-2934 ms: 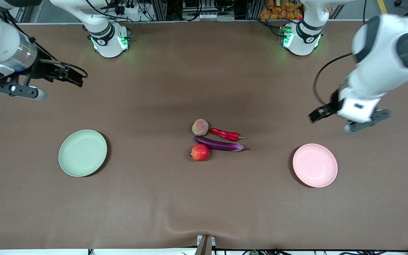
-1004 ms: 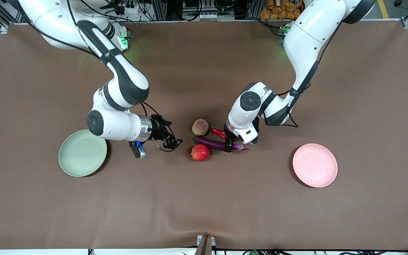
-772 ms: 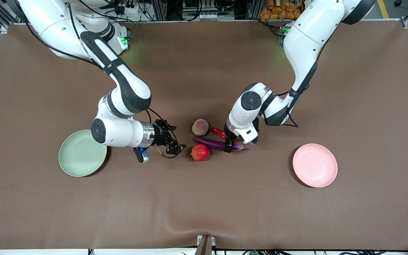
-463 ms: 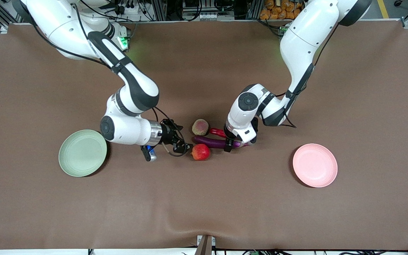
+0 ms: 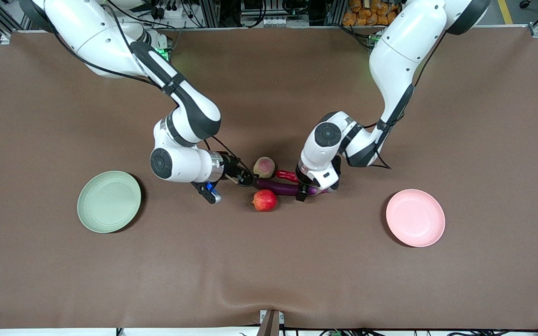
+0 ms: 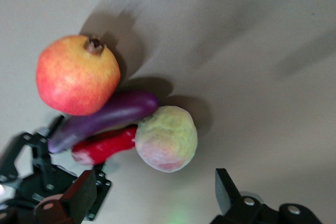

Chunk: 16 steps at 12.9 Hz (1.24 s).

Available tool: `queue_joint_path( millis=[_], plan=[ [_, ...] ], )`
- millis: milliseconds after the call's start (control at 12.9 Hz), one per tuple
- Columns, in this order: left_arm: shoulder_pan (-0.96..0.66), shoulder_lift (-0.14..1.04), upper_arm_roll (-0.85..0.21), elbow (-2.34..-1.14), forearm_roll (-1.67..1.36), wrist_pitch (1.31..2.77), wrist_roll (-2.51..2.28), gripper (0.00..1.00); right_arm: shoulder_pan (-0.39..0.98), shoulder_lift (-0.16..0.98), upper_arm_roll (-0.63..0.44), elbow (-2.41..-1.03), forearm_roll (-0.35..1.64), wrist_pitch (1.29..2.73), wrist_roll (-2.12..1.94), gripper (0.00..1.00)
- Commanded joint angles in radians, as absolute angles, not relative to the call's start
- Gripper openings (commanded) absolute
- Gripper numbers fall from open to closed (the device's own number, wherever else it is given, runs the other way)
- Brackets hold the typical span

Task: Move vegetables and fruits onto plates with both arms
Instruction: 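Grasp the chili and eggplant with the left gripper while the right gripper grasps the peach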

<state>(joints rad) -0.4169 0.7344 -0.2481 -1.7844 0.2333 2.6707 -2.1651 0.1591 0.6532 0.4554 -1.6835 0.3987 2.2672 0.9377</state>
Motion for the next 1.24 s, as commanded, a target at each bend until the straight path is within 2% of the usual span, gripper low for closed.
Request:
queue_joint_path(
  millis=[0, 386, 618, 927, 1004, 1158],
  plan=[
    [-0.416, 0.724, -0.242, -1.790, 0.275, 2.704, -2.215, 1.00, 0.173, 0.609, 0.459, -1.735, 0.338, 2.275, 0.861, 1.00],
    [-0.414, 0.712, -0.242, -1.792, 0.275, 2.700, -2.215, 1.00, 0.198, 0.612, 0.459, -1.735, 0.255, 2.281, 0.859, 1.00],
    [-0.417, 0.716, -0.242, -1.790, 0.275, 2.700, -2.212, 1.00, 0.157, 0.592, 0.456, -1.735, 0.238, 2.266, 0.851, 1.00],
    [-0.419, 0.719, -0.242, -1.790, 0.276, 2.701, -2.210, 1.00, 0.046, 0.517, 0.427, -1.729, 0.235, 2.057, 0.648, 1.00],
    [-0.419, 0.721, -0.242, -1.790, 0.276, 2.701, -2.209, 0.89, 0.041, 0.503, 0.404, -1.726, 0.236, 2.025, 0.603, 1.00],
    [-0.416, 0.718, -0.241, -1.790, 0.278, 2.701, -2.207, 0.52, 0.029, 0.480, 0.362, -1.720, 0.239, 1.987, 0.517, 1.00]
  ],
)
